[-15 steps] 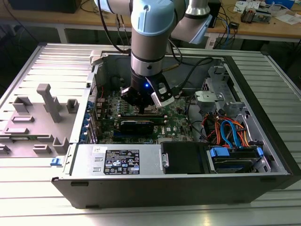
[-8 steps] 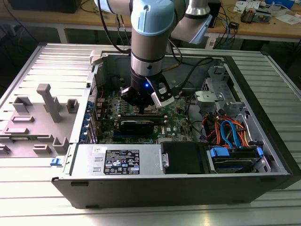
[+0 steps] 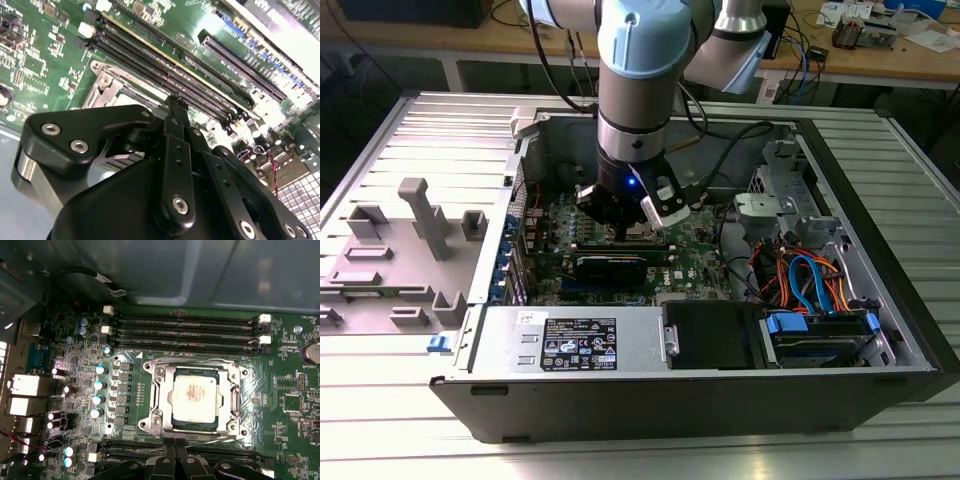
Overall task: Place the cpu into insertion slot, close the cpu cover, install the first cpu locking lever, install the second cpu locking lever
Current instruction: 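Install the second cpu locking lever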
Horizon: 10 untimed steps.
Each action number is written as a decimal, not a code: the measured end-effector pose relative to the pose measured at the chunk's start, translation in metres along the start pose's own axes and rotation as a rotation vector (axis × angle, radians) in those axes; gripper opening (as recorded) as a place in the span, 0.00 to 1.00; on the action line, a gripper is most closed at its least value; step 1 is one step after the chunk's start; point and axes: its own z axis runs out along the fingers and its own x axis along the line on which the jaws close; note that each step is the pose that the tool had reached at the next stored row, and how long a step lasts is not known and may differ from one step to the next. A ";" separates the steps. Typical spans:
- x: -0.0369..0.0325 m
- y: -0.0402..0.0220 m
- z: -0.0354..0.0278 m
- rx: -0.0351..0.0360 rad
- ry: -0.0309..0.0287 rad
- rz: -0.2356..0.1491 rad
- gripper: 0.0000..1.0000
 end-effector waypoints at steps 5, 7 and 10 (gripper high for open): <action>0.0042 -0.0070 -0.0008 -0.0113 -0.0007 -0.001 0.11; 0.0105 -0.0073 -0.0001 -0.0279 -0.0018 -0.002 0.11; 0.0114 -0.0077 0.0033 -0.0342 -0.0021 -0.003 0.11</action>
